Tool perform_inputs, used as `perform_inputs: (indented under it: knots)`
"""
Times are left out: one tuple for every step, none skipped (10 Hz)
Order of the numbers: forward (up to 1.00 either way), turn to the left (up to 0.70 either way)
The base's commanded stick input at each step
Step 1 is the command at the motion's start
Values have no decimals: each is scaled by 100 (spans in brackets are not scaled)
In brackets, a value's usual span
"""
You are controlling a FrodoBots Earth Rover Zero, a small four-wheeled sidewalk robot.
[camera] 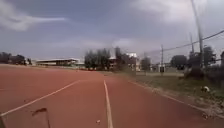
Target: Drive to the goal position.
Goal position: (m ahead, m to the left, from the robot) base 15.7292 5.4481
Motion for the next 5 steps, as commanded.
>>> perform_inputs:
  knots:
    - [70,0]
    - [70,0]
    - [70,0]
    - [70,0]
    - [70,0]
